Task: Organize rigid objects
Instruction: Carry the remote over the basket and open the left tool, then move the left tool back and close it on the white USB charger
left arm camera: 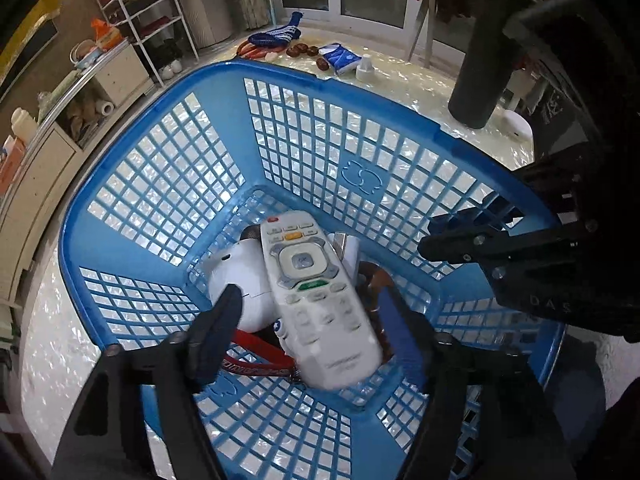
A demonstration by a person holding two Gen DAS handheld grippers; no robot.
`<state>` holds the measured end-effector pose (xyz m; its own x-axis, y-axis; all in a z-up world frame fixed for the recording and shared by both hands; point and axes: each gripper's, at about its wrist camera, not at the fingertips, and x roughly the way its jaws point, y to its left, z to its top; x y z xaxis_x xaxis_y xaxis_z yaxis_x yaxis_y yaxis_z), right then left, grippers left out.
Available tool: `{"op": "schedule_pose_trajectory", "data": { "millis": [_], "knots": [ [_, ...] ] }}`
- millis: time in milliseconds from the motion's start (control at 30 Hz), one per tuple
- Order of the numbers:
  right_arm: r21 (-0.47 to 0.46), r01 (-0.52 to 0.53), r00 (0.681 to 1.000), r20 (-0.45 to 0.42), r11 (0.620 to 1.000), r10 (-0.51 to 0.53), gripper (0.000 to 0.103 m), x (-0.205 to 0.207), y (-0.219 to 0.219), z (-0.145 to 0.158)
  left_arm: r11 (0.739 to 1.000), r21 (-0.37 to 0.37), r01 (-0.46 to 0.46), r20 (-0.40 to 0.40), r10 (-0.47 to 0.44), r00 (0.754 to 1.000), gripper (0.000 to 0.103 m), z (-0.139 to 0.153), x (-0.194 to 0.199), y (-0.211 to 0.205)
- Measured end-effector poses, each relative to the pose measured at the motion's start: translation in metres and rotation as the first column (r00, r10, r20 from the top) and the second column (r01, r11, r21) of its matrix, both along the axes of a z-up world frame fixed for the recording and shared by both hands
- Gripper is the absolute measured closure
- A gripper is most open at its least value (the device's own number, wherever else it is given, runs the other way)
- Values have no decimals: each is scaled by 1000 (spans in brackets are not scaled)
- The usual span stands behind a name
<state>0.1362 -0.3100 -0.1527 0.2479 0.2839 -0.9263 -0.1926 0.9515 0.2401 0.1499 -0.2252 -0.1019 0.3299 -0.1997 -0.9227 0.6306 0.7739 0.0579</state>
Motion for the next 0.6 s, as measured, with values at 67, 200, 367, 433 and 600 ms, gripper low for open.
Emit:
{"op": "schedule_pose_trajectory", "data": {
  "millis": [67, 200, 367, 433, 600],
  "knots": [
    [-1, 0, 1000, 0, 1000, 0, 90, 0, 0, 0, 1000, -24, 3, -15, -3, 1000, 16, 3, 0, 4],
    [0, -3, 1000, -3, 1000, 3, 90, 0, 0, 0, 999, 9, 49, 8, -49, 999, 9, 18, -9, 15],
    [-4, -2, 1000, -5, 1000, 2, 90, 2, 1, -1, 1000, -3, 0, 67, 0, 998, 3, 66, -18, 51],
    [-8, -3, 1000, -3, 1000, 3, 90, 1, 2, -1, 999, -15, -33, 87, 34, 996, 0, 85, -20, 71],
    [-7, -2, 1000, -4, 1000, 2, 90, 1, 1, -1, 985, 44, -166, 113, 161, 981, 0, 107, -20, 133]
  ]
}}
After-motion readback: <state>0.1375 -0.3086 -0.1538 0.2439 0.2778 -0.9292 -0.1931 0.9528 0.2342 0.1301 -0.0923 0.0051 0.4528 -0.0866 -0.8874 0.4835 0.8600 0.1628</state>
